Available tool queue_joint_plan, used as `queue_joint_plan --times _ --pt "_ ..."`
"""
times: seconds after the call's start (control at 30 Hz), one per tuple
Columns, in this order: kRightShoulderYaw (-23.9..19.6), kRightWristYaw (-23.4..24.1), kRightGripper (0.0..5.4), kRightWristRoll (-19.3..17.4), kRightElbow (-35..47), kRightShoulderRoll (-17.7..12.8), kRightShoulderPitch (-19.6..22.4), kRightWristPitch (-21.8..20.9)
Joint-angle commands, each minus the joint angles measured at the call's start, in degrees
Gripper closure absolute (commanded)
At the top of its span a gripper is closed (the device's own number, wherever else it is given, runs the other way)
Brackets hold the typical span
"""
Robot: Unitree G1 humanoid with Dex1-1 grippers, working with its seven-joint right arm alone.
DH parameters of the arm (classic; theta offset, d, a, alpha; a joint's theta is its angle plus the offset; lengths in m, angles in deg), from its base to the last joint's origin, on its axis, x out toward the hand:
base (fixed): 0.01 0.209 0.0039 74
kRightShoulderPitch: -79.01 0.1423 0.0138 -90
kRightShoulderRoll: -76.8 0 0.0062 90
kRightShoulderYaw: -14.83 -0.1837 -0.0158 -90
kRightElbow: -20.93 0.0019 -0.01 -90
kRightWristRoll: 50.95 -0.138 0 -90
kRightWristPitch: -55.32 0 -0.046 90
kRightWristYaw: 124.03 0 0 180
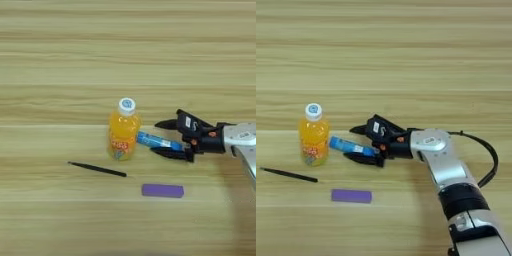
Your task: Move the objects on the table
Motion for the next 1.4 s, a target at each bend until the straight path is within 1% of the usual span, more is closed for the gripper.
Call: queue_joint_plan --times 0.03,0.1,0.17,0.2,0.23,0.27,0.47,0.53,0.6,0.7,0.8,0.87,0.97,1.1,1.4 --pt "-2.0 1.0 1.37 -2.4 5.9 -1.8 2.2 0.6" --pt "-2.1 0.8 1.3 -3.0 7.7 -1.9 1.7 1.1" --pt "-2.4 0.5 1.04 -3.7 9.9 -2.0 1.2 1.9" --pt "-2.6 0.4 1.04 -4.1 10.8 -2.1 1.0 2.3" --pt "-2.8 0.3 0.86 -4.5 11.7 -2.2 0.9 2.6" --pt "-2.9 0.2 0.86 -4.9 12.3 -2.3 0.7 3.0" --pt "-4.2 -0.6 0.13 -7.2 16.0 -2.8 0.1 5.0" --pt "-4.7 -0.8 0.06 -8.2 17.2 -3.1 0.0 5.9" --pt "-5.4 -0.9 0.06 -9.1 18.1 -3.5 0.0 6.5" --pt "-6.9 -2.0 0.06 -11.5 20.1 -4.7 -0.8 8.0" --pt "-8.1 -3.7 0.06 -13.9 23.1 -6.3 -2.6 9.8" --pt "-8.7 -4.4 0.06 -14.6 25.5 -7.5 -4.4 10.4" --pt "-9.1 -5.3 0.06 -15.0 28.7 -9.0 -6.7 10.9" --pt "-9.0 -5.6 0.06 -14.9 31.0 -9.9 -8.4 11.2" --pt "-9.0 -5.7 0.06 -15.2 32.4 -10.4 -9.2 11.6"
